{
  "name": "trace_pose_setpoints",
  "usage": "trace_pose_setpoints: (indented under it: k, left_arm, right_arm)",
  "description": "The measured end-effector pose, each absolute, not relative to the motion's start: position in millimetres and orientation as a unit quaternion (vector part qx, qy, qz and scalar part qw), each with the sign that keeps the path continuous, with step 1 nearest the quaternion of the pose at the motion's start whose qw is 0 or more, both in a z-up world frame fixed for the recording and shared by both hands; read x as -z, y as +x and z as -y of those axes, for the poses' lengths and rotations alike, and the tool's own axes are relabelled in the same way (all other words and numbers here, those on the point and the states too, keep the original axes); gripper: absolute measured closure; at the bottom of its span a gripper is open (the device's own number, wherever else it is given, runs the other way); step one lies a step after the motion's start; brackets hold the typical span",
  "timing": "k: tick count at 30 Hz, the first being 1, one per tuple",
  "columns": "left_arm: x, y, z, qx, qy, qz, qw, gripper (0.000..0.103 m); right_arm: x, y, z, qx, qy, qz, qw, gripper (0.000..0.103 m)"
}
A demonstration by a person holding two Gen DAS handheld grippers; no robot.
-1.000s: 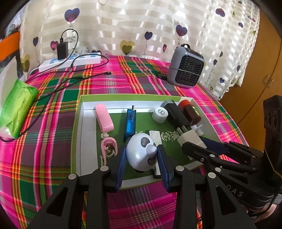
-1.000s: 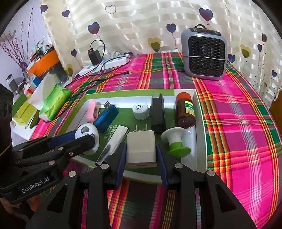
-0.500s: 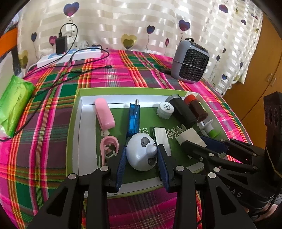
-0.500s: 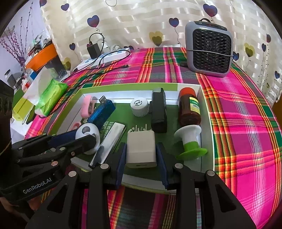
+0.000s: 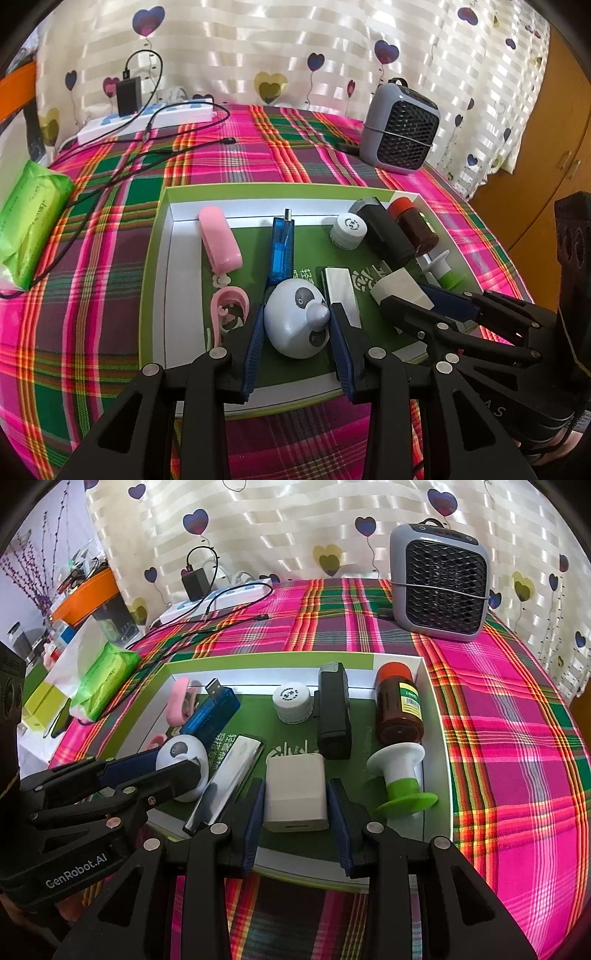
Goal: Organize rigid objects
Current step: 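Lower both held items into the tray and open both tools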
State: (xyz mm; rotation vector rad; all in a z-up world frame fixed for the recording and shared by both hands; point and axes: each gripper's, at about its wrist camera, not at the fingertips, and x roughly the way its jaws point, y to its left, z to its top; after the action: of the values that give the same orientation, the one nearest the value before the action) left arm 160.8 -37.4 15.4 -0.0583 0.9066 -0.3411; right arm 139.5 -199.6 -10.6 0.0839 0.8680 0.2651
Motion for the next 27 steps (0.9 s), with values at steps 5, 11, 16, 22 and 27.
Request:
trace_pose_setpoints:
  k: [5, 11, 16, 22, 27]
  left_arm:
    - [-14.8, 159.9, 38.2, 0.161, -0.023, -0.435, 0.885, 0.069]
    - [-14.4, 159.1, 39.4, 0.159, -0.018, -0.434, 0.887, 0.069]
    - [-14.1, 158.1, 40.2, 0.155, -0.013, -0.433, 0.888, 0.069]
    - [-14.0, 157.2, 40.4, 0.151, -0.011, -0.434, 0.888, 0.069]
    - [-14.0, 155.7, 39.8, 0.146, -0.012, -0.434, 0.889, 0.069]
  right_arm:
    - [10.4, 139.2, 199.5, -0.128, 0.04, -0.419, 0.898, 0.067]
    - [10.4, 139.4, 199.1, -0.129, 0.042, -0.419, 0.898, 0.067]
    - [9.9, 139.9, 200.1, -0.129, 0.043, -0.417, 0.898, 0.067]
    - [8.8, 138.3, 199.9, -0.13, 0.046, -0.415, 0.899, 0.067]
    - [7.1, 136.6, 199.9, -0.13, 0.05, -0.411, 0.901, 0.067]
